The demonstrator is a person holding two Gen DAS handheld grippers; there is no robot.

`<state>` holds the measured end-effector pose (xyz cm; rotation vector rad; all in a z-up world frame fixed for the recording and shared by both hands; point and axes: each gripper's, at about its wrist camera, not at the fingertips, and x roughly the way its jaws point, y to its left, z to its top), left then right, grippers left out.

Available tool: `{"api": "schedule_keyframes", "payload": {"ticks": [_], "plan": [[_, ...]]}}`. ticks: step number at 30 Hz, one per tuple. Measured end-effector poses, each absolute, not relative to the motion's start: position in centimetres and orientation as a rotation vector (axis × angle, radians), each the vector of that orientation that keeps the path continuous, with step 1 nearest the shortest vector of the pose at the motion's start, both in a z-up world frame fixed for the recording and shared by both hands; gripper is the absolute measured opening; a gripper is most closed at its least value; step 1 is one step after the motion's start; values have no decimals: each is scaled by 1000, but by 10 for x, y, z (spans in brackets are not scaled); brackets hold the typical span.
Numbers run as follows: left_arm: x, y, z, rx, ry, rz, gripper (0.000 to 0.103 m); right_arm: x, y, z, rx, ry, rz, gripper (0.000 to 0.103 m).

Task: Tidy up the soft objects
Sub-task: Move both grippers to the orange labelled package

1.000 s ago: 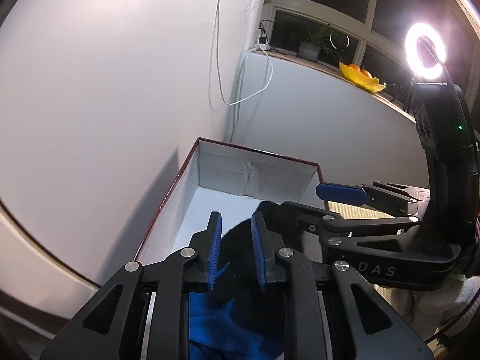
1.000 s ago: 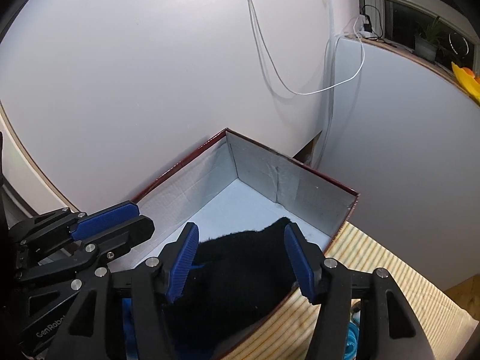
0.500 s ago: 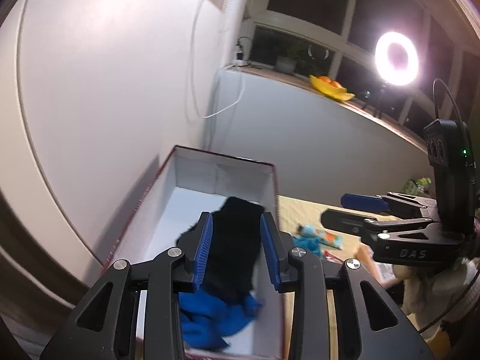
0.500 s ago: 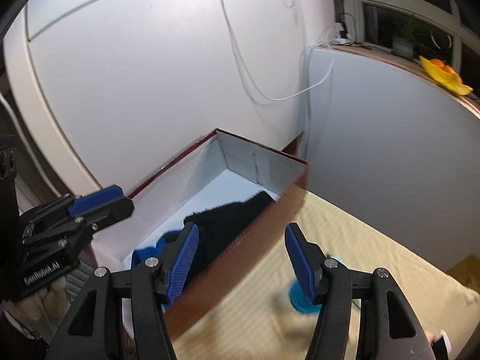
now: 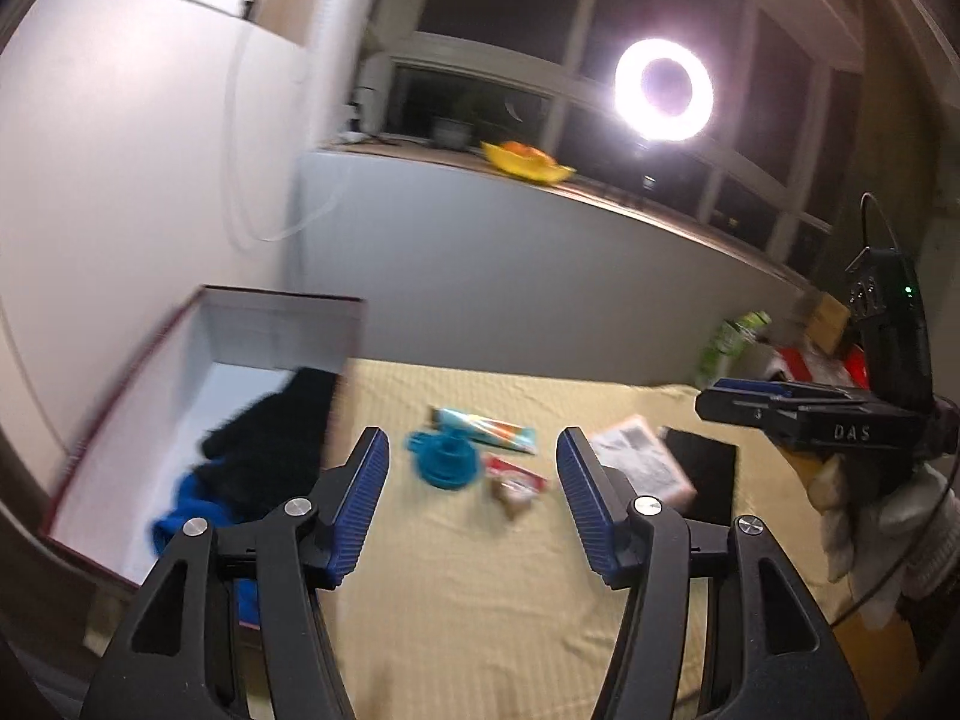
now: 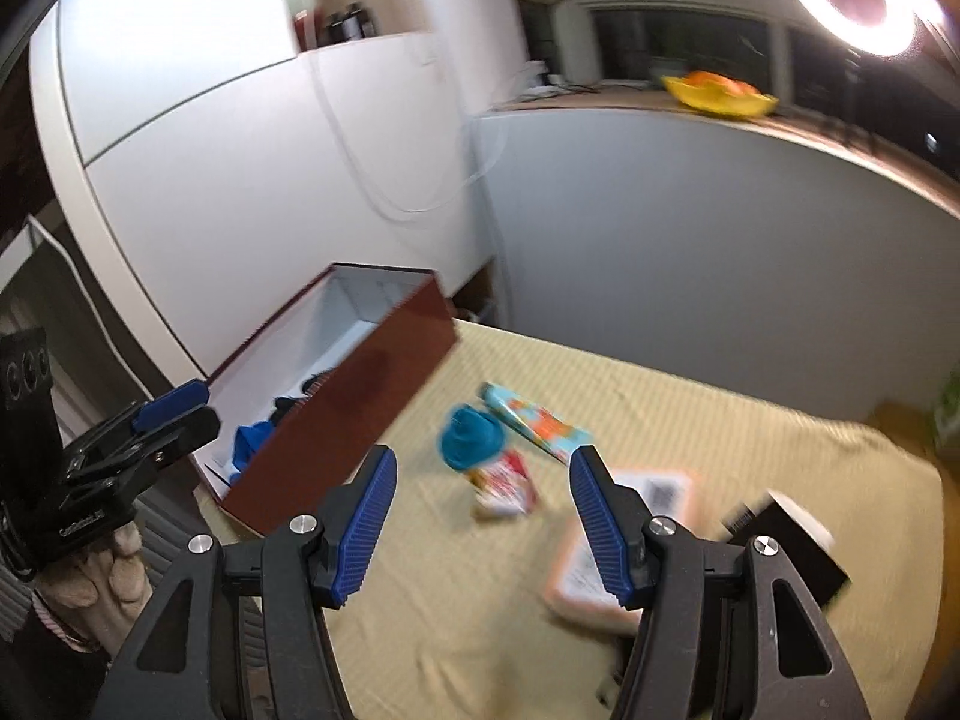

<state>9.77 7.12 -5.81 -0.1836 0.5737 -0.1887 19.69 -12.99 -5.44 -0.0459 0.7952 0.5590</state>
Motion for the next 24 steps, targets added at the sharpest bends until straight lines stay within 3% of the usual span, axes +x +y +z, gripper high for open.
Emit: {"api": "schedule_keyframes", "payload": {"ticks": [8,24], "plan": [[108,39,-87,-248,684,-283,67,179,-214,-73,75,785,461,79],[139,-15,-135,-358,890,-418,73,205,-228,-107,135,941,503,79]]}}
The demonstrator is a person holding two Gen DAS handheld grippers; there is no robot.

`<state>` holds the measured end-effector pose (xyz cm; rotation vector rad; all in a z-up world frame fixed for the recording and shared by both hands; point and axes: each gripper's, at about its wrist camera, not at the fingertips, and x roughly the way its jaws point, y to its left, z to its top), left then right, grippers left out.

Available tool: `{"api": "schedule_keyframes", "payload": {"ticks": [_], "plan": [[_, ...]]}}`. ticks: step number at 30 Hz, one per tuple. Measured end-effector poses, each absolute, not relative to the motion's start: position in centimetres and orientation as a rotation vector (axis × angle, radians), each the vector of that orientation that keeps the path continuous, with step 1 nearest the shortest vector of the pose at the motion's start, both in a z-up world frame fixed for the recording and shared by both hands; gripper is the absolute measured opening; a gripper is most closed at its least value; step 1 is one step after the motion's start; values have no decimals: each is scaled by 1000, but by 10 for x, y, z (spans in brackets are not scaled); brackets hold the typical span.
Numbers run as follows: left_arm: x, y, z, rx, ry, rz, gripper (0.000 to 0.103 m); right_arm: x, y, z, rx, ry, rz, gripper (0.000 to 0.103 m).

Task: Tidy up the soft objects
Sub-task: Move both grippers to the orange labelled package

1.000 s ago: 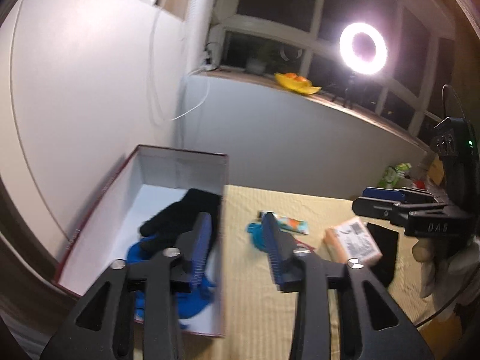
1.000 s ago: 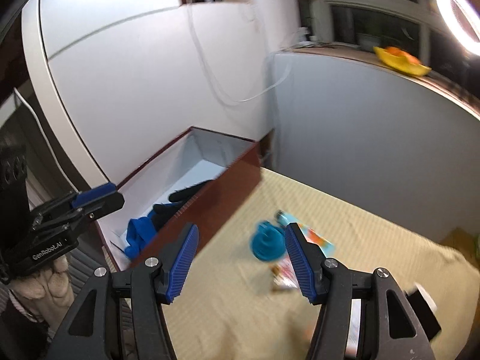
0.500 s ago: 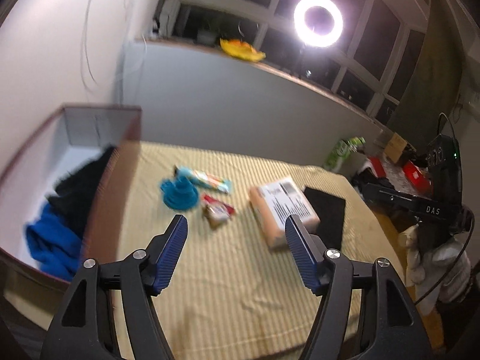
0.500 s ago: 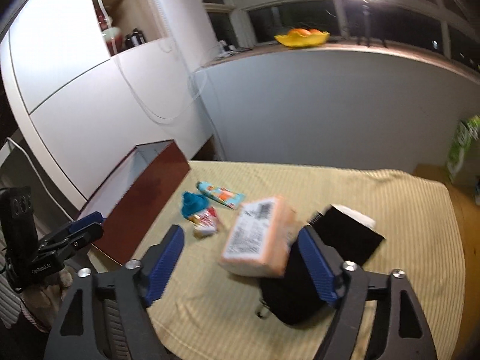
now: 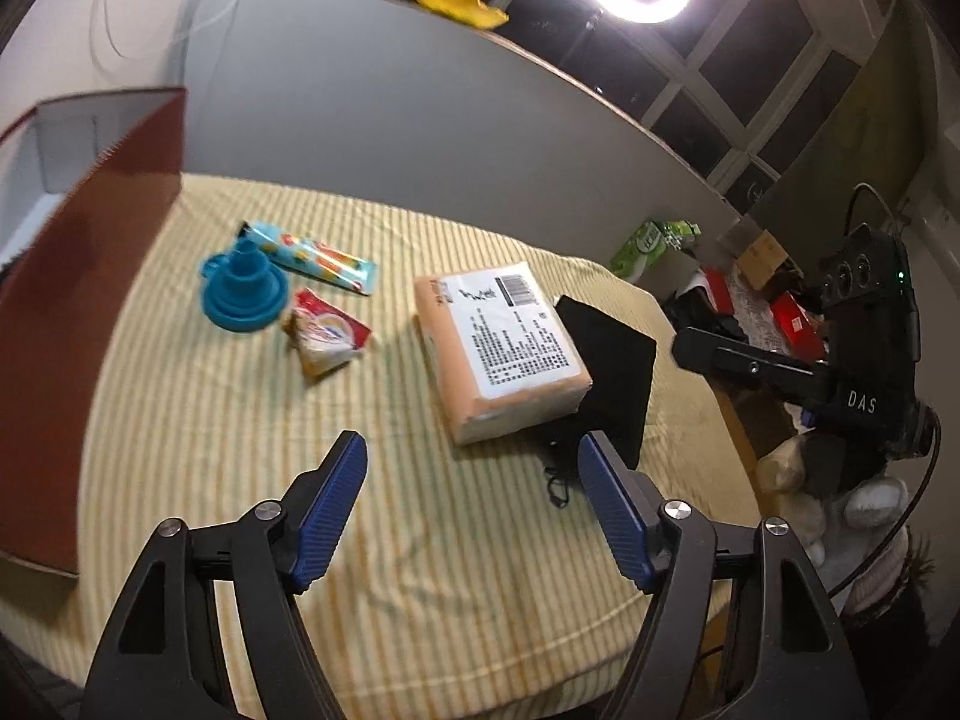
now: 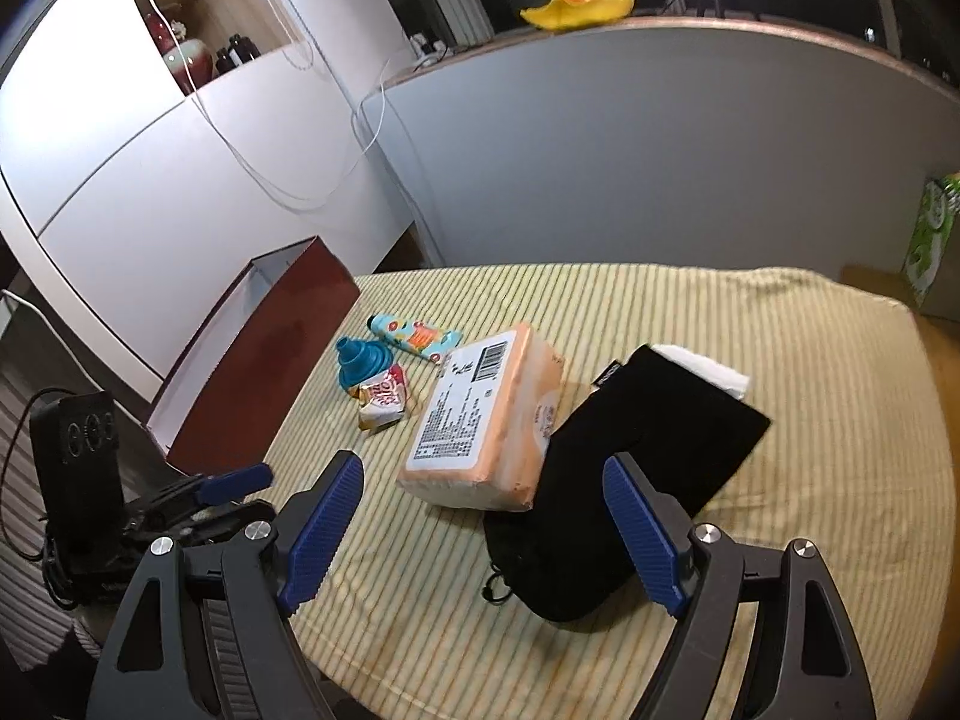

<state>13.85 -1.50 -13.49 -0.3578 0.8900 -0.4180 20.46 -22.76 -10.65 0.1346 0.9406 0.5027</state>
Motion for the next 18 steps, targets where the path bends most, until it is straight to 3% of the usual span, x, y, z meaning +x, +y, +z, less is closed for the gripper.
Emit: {"api": "schedule_keyframes", "payload": {"ticks": [18], "plan": [[183,-47,-158,-347,989,-467,73,251,-196,-136,124,1083,535,79]]}}
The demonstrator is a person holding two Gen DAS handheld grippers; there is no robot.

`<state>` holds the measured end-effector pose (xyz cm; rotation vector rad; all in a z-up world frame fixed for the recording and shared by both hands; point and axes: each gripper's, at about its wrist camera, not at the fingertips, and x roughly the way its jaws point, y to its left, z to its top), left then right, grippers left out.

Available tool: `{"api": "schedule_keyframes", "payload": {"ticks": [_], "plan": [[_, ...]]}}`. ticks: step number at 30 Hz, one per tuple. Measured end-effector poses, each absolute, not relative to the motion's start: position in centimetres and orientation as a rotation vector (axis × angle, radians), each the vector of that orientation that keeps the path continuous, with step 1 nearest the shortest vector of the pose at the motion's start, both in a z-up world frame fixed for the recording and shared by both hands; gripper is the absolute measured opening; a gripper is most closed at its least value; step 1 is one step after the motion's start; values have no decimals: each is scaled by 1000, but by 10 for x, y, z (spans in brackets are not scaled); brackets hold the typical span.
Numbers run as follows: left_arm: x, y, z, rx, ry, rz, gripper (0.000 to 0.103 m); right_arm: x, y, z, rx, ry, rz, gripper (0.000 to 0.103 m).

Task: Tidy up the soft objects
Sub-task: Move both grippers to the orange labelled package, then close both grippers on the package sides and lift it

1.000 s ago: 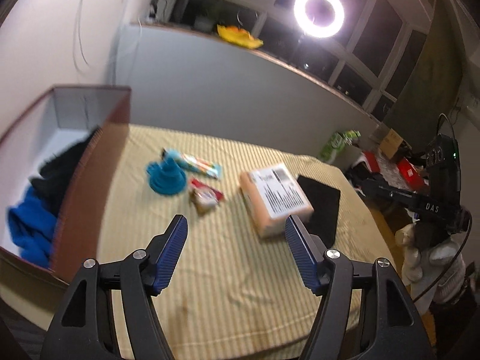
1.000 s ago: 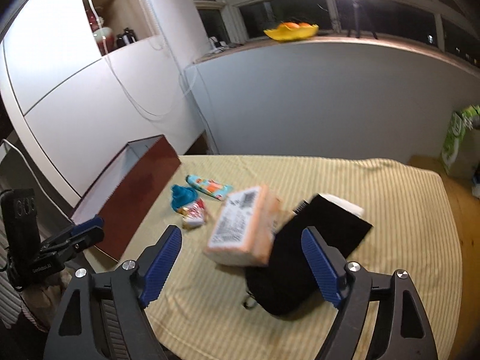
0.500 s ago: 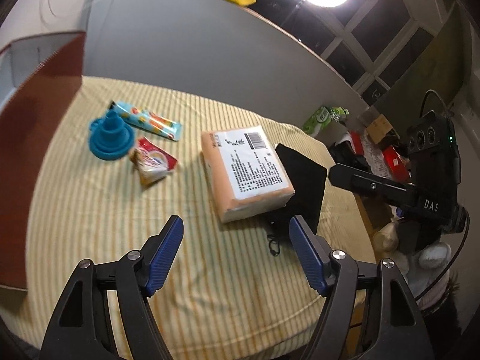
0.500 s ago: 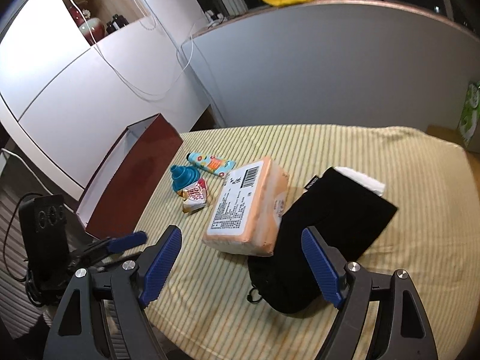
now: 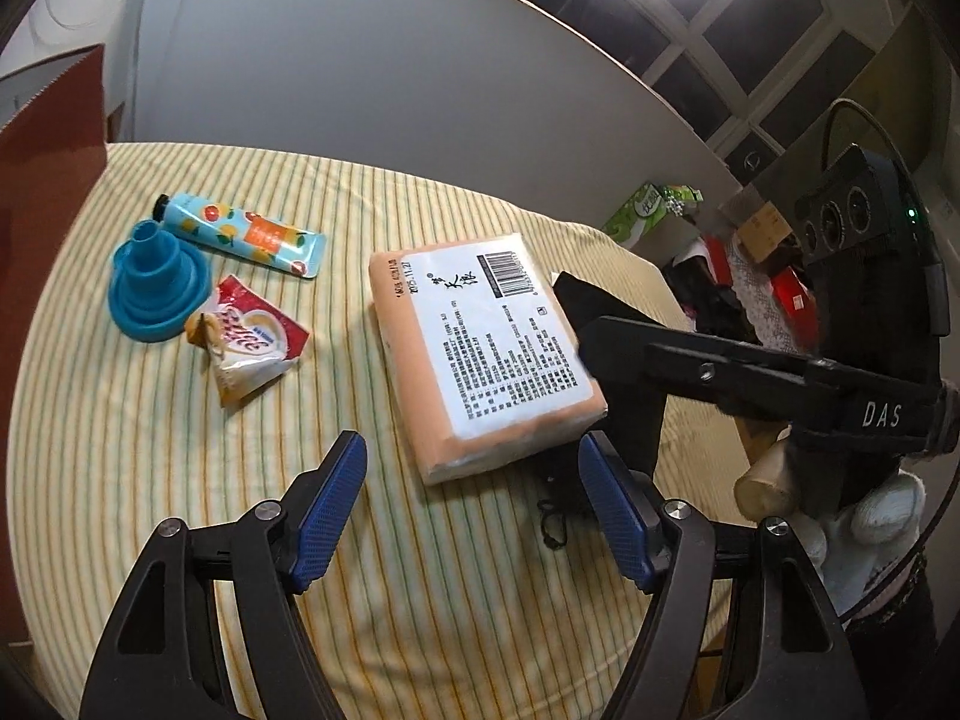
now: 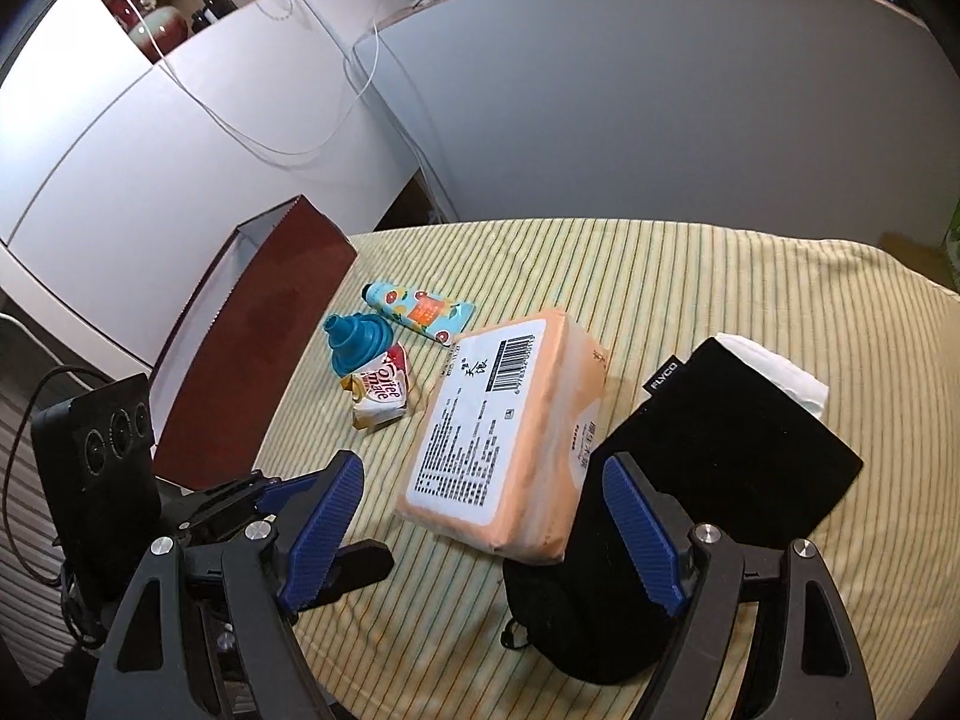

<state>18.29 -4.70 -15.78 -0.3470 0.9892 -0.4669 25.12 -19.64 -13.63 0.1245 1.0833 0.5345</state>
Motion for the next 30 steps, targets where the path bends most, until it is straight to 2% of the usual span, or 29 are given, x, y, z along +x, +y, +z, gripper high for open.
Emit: {"api": "schedule_keyframes", "payload": {"ticks": [14,16,18,21,25,30], "plan": [[199,-55,-171,-345,1011,-473,73,266,-191,-154,144,1155,534,75],[203,-57,-173,-342,1015,-475,73,269,-192,-158,165,1169,532,67],[203,-58,-174,-342,1015,-476,73,269,-192,-161,167,1179,528,63],[204,-63,-174,-345,1014,-487,72,269,-192,-164,171,1185,527,62],[205,-67,-173,-331,1002,-499,71,268,-192,-169,175,1203,525,50],[203,-73,-170,-306,986,-497,70,267,-194,-170,187,1200,526,48]]}}
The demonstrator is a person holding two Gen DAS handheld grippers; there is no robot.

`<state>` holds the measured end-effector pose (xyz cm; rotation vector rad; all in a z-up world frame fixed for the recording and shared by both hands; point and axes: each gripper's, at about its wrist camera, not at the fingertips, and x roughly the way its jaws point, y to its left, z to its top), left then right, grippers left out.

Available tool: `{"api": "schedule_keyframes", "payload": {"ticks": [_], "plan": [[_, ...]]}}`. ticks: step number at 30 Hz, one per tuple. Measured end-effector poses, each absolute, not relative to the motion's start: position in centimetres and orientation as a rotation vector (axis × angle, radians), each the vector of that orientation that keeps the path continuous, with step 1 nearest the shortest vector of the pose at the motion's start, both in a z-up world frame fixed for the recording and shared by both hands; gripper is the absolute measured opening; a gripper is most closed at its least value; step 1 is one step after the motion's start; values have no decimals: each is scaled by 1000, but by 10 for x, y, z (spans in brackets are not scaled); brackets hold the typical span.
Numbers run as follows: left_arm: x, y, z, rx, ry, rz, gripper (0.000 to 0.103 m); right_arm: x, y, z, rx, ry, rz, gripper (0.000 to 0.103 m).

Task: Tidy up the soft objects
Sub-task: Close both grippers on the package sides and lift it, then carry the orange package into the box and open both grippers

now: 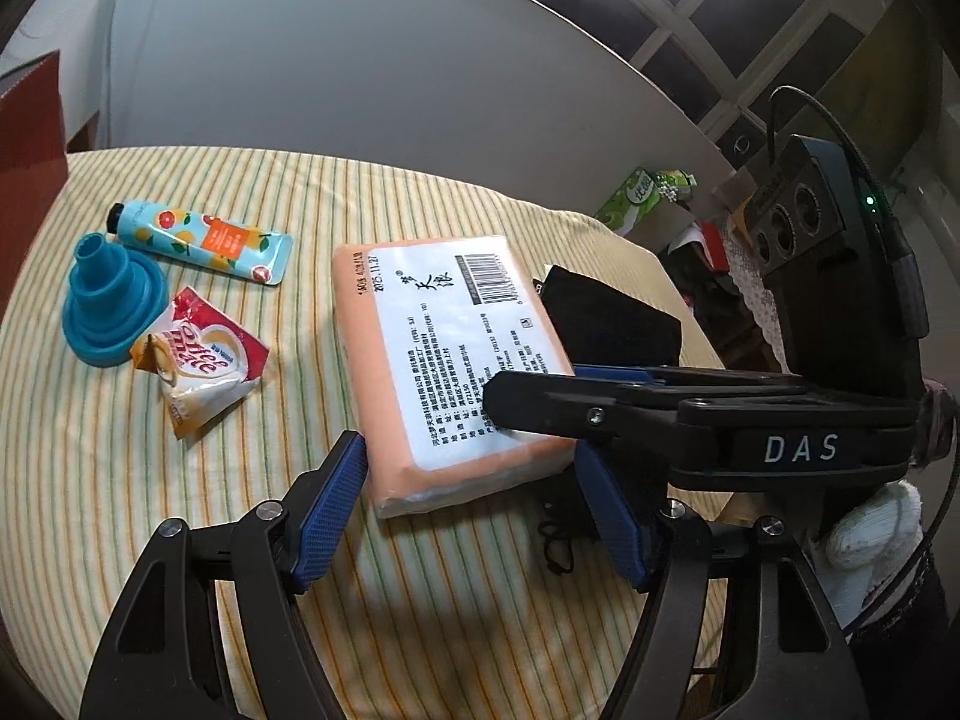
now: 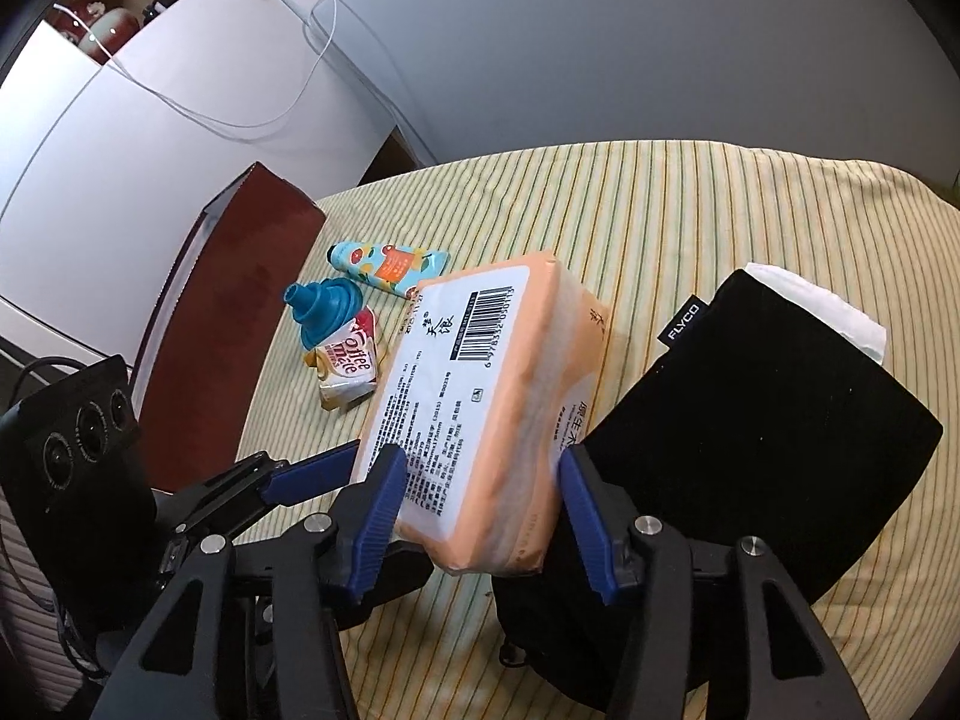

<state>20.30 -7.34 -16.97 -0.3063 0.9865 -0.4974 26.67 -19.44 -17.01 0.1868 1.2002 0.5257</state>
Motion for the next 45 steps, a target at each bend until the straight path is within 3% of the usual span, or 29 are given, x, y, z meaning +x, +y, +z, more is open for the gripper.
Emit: {"api": "schedule_keyframes", "payload": {"ticks": [21,45], "plan": [[161,-60,-128,-189,854,-476,70,226,-177,-131,133,1090,584,43],[113,82,-64,-208,652,-253,70,207,-17,-58,-37,934,831,43]]}}
